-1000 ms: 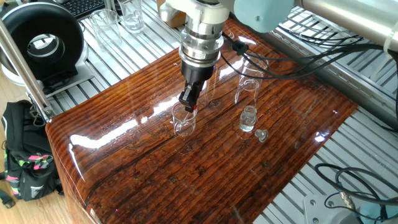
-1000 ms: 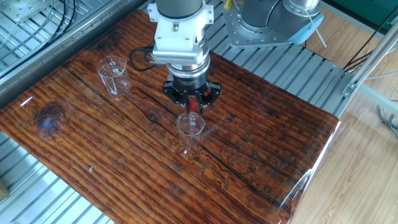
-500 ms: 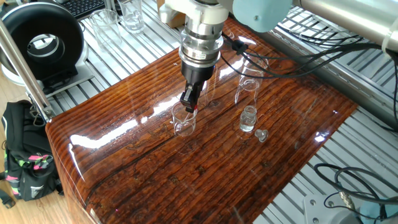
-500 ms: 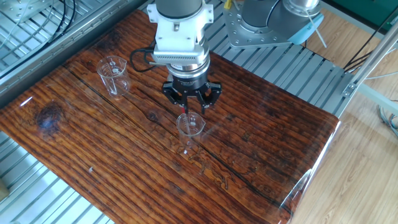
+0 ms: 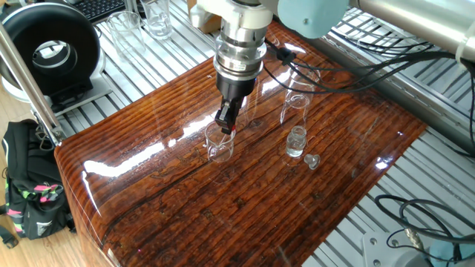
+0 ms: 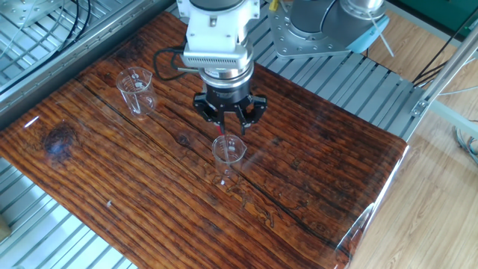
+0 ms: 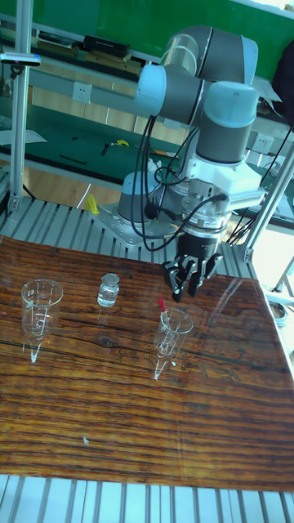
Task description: Transfer liquid using a dropper
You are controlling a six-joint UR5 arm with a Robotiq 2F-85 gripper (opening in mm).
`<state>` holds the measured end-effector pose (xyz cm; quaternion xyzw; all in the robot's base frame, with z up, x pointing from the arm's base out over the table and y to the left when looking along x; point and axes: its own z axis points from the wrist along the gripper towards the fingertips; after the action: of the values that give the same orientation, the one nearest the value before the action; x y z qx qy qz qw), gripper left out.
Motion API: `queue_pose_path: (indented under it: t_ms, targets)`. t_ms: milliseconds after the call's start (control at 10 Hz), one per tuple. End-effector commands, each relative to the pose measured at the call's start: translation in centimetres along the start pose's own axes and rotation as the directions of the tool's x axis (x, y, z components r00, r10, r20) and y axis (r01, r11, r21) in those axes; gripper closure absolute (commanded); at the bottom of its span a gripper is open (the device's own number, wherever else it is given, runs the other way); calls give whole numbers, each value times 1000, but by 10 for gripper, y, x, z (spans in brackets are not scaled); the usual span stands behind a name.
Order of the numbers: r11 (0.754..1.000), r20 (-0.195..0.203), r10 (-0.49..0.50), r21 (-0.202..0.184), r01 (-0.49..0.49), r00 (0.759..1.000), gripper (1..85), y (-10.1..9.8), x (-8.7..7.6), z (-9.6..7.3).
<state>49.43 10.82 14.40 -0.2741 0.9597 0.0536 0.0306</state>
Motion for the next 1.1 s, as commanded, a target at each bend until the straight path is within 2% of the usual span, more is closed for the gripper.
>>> queue_pose_path:
  t_ms: [0,100,200,300,600,800,1000]
  targets:
    - [999,21,35,9,-36,999,467,5,-13,-16]
    - [998,26,68,7,-68,997,503,8,-15,-19]
    - [995,21,96,23,-96,995,640,6,-16,-21]
    - [992,12,119,45,-120,993,727,3,-15,-23]
    - [987,4,156,47,-156,988,747,8,-21,-27]
    - [974,-26,225,41,-224,974,760,16,-19,-30]
    - [975,5,214,54,-214,977,710,12,-29,-31]
